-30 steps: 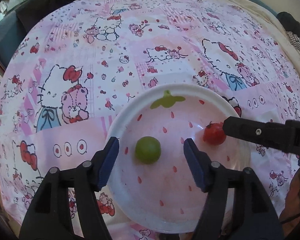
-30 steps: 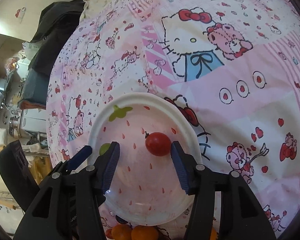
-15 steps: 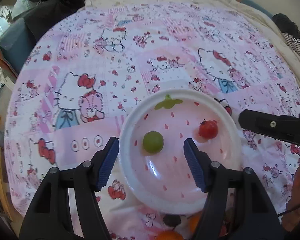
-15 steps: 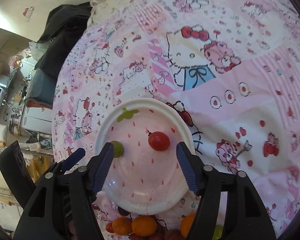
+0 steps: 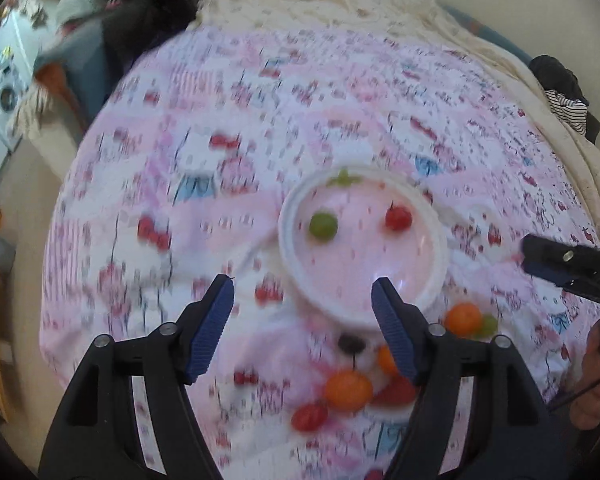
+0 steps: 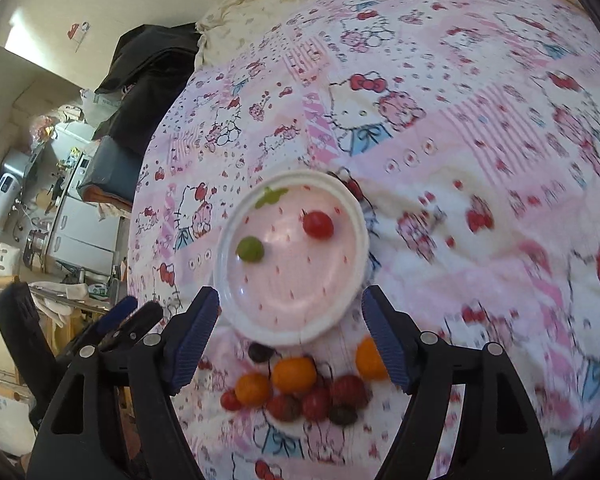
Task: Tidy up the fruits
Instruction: 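Withdraw both grippers from the plate back toward the fruit row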
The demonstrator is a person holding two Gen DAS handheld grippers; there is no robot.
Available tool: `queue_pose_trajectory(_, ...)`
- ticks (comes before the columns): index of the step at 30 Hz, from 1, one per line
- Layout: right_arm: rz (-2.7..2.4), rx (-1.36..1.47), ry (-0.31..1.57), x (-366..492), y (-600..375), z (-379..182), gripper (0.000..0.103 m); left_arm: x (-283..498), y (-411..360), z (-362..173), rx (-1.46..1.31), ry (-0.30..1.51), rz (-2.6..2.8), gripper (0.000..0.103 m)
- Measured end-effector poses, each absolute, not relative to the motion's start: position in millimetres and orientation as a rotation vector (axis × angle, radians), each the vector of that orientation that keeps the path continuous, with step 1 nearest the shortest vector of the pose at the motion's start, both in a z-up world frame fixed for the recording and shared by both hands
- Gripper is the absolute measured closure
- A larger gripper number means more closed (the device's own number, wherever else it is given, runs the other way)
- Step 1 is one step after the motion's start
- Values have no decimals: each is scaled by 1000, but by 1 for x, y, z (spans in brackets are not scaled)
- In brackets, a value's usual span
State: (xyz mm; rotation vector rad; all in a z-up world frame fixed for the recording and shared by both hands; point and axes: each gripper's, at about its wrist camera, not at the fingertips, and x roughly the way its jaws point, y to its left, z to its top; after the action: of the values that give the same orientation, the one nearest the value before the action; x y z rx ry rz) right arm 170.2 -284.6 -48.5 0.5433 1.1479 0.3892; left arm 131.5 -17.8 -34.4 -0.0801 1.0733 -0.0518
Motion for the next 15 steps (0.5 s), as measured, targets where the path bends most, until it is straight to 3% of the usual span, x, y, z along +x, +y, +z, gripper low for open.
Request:
queue_pose_trajectory(11,339,513,1185,130,-299,-60,26,86,-12,-90,-21,1295,-151,35)
queue_pose_trajectory(15,319,493,1200,129,-300,-66,26,84,-21,-114,32,1369,-195,58)
